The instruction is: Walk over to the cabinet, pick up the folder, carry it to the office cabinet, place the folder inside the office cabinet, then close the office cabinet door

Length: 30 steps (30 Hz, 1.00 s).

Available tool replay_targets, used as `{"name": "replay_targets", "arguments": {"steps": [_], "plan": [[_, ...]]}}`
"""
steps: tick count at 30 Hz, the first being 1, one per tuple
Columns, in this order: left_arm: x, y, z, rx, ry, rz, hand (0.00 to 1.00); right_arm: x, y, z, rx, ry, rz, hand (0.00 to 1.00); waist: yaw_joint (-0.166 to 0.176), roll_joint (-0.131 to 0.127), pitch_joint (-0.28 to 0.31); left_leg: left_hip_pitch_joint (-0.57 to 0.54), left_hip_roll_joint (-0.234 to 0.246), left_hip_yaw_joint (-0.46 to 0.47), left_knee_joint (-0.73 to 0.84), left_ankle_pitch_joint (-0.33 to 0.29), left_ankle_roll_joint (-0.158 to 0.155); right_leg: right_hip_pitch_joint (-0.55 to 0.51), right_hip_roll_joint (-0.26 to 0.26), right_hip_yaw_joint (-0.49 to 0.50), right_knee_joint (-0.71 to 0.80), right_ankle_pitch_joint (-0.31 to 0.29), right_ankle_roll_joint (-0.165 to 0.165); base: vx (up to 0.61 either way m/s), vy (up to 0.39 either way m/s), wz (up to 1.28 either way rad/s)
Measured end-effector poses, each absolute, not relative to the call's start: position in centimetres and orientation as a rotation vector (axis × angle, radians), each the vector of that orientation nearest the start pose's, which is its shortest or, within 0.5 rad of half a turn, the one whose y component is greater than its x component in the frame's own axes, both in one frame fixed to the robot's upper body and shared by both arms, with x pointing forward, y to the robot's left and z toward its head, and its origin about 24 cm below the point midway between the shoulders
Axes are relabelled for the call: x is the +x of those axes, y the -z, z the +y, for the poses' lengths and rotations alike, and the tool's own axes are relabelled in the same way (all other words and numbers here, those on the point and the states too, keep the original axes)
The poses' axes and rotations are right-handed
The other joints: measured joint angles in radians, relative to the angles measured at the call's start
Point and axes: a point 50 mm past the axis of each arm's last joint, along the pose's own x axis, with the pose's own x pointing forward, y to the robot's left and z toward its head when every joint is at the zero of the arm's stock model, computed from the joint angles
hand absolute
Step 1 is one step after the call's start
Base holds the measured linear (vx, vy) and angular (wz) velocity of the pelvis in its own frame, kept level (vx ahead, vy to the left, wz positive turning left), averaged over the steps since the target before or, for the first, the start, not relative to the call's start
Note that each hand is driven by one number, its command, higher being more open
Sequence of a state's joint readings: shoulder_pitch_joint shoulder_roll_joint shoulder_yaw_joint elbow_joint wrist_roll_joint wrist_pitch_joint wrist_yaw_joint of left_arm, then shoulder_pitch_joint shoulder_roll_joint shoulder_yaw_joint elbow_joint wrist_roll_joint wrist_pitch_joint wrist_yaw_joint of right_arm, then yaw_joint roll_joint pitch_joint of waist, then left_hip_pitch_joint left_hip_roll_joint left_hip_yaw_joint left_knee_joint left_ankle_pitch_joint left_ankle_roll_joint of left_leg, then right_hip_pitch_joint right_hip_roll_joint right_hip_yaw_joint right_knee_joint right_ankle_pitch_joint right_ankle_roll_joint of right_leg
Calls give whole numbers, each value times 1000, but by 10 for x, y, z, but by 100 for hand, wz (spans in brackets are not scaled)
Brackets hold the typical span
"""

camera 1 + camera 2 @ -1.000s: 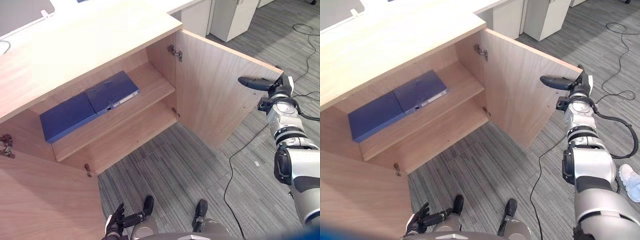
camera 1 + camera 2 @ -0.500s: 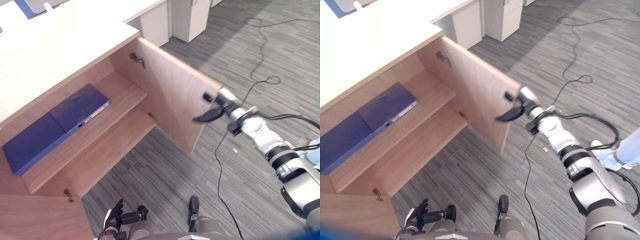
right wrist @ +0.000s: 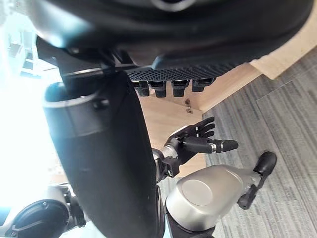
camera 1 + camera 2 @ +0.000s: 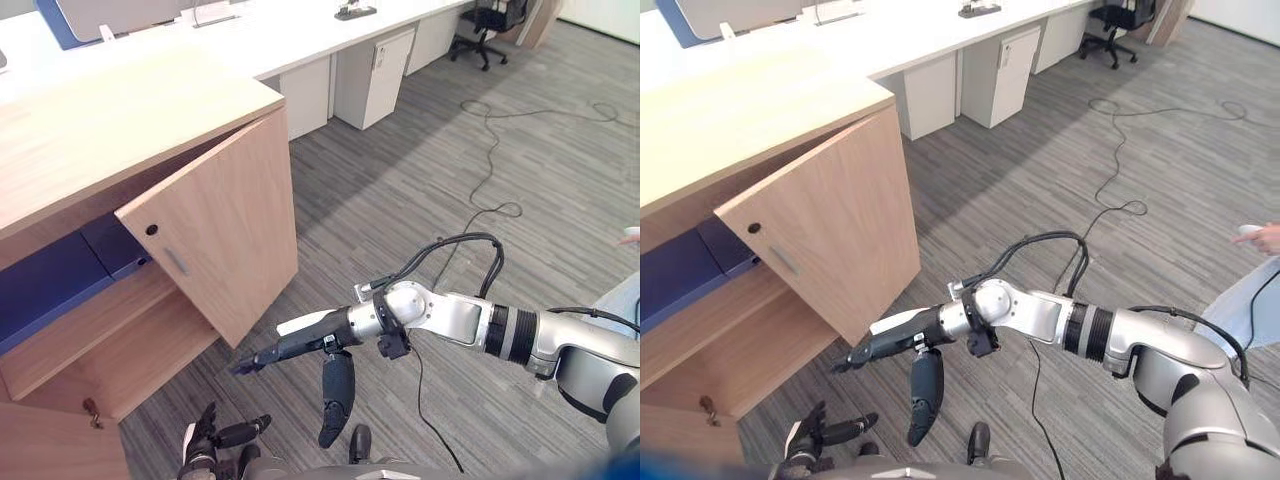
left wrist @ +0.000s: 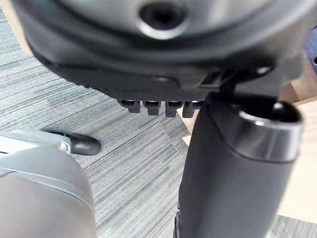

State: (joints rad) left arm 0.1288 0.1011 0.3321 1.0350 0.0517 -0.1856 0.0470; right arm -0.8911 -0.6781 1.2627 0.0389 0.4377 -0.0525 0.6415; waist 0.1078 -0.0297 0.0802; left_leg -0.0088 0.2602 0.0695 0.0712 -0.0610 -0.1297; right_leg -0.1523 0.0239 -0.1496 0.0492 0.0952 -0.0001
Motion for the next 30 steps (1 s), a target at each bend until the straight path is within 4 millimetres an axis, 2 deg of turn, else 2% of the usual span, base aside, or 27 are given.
{"name": "replay_targets", "arguments": {"steps": [2,4,5,6,7,8,9,10,11,12,13,14,15,16,17,18,19,20,21,22,23,24,25,26,27,28,30], "plan": [[80,154,232,5,-371,986,100,248,-72,-50,-777,-1687,148,100,-1,-3,-2,1,-28,-19,27,-16,16,-10,-42,-6,73,-35,21,-58,186,25],[80,155,226,-14,-296,995,100,244,-46,-65,-780,-1666,255,100,0,-13,-4,5,-121,-73,73,-37,25,-71,-163,-25,326,-172,54,-60,228,75],[80,156,224,-16,-281,998,100,243,-39,-67,-804,-1662,275,100,0,-16,-6,7,-149,-87,80,-44,22,-82,-198,-26,381,-201,64,-57,173,90],[82,156,221,-22,-249,997,100,243,-23,-69,-840,-1645,319,100,2,-13,-5,5,-189,-130,92,-51,29,-94,-251,-21,462,-223,64,-94,118,107],[89,156,215,-19,-200,989,100,247,-5,-74,-862,-1593,376,100,3,7,3,-7,-207,-184,113,-55,35,-108,-265,16,529,-205,35,-82,88,120],[92,156,212,-13,-171,983,100,248,5,-76,-861,-1561,407,100,3,18,3,-18,-211,-221,119,-55,36,-110,-258,47,547,-194,18,-120,36,155],[103,154,207,9,-106,965,100,251,22,-80,-845,-1480,463,100,2,35,7,-42,-219,-306,133,-54,37,-108,-226,135,568,-181,-4,-76,-23,138],[107,153,205,25,-73,958,100,254,30,-81,-827,-1430,484,100,2,45,12,-50,-221,-349,137,-54,38,-109,-200,198,571,-183,-3,-93,-105,187],[116,151,201,50,-13,950,100,257,42,-86,-790,-1303,506,100,4,55,13,-95,-231,-464,159,-49,42,-91,-126,344,543,-261,13,-51,-213,230],[128,149,195,86,61,930,100,257,53,-96,-694,-1148,526,100,-1,55,15,-152,-263,-600,187,-50,40,-36,-64,488,448,-331,35,-42,-262,260],[132,148,192,107,99,924,100,255,59,-102,-639,-1069,539,100,-6,48,16,-177,-288,-665,194,-54,34,-4,-51,541,395,-354,39,-36,-357,342],[144,145,183,152,175,908,100,244,77,-116,-509,-863,592,100,-14,42,27,-202,-331,-810,194,-57,19,50,-26,548,350,-395,60,-53,-377,279],[145,145,176,138,191,906,100,235,88,-123,-467,-789,637,100,-7,40,33,-229,-362,-817,264,-78,23,57,-27,509,354,-401,55,-80,-401,296],[146,146,166,118,208,902,100,215,108,-135,-420,-674,732,100,3,58,28,-260,-432,-792,490,-96,20,75,-31,427,389,-429,59,-62,-278,171],[145,146,163,122,215,906,100,204,117,-136,-397,-640,777,100,0,69,26,-246,-434,-776,514,-121,36,88,-23,390,415,-447,62,-38,-283,210],[145,147,158,124,218,906,100,183,130,-135,-360,-582,847,100,-4,73,17,-226,-406,-824,433,-159,-27,79,-14,306,474,-489,55,-20,-287,200],[150,145,159,118,189,895,100,164,142,-131,-309,-533,921,100,-5,37,0,-224,-403,-894,323,-102,-39,65,-26,245,459,-489,38,-32,-282,212],[150,145,160,105,167,899,100,153,148,-131,-273,-500,963,100,-3,18,-8,-231,-389,-928,280,-77,-52,66,-41,192,419,-470,25,-43,-198,196],[150,146,158,67,131,908,100,133,157,-136,-200,-420,1044,100,-4,20,-15,-268,-402,-910,388,-95,-50,87,-45,111,373,-450,15,-20,-153,185],[150,146,160,27,90,916,100,120,161,-141,-148,-332,1078,100,-6,20,-13,-271,-395,-850,443,-127,13,104,-42,48,362,-439,0,-19,-136,171],[148,147,161,4,61,918,100,121,161,-145,-123,-297,1076,100,-16,22,-12,-274,-381,-808,419,-128,28,109,-36,30,368,-437,-3,-8,-145,157],[144,148,165,-28,13,929,100,119,163,-152,-71,-218,1092,100,-30,14,-4,-256,-366,-785,362,-84,-10,122,-23,29,383,-439,-8,-23,-135,150],[144,147,170,-39,-11,923,100,113,165,-159,-38,-156,1121,100,-31,-4,0,-236,-365,-785,305,-37,-16,140,-22,48,381,-438,-12,-41,-115,142],[144,147,173,-50,-27,920,100,109,166,-163,-25,-128,1132,100,-29,-8,2,-233,-364,-775,281,-13,-15,142,-24,54,377,-437,-13,-56,-44,125],[147,146,177,-99,-75,905,100,102,168,-168,1,-79,1151,100,-32,-24,6,-240,-339,-677,252,4,2,161,-41,31,347,-435,-22,-57,2,100],[148,145,179,-137,-116,893,100,97,168,-176,20,-31,1160,100,-35,-15,16,-276,-318,-533,341,-35,15,176,-42,-5,315,-440,-32,-29,30,86],[145,144,180,-193,-163,885,100,96,167,-191,64,65,1156,100,-42,4,28,-328,-257,-245,591,-148,66,174,-49,-50,312,-438,-34,30,45,55]]}}
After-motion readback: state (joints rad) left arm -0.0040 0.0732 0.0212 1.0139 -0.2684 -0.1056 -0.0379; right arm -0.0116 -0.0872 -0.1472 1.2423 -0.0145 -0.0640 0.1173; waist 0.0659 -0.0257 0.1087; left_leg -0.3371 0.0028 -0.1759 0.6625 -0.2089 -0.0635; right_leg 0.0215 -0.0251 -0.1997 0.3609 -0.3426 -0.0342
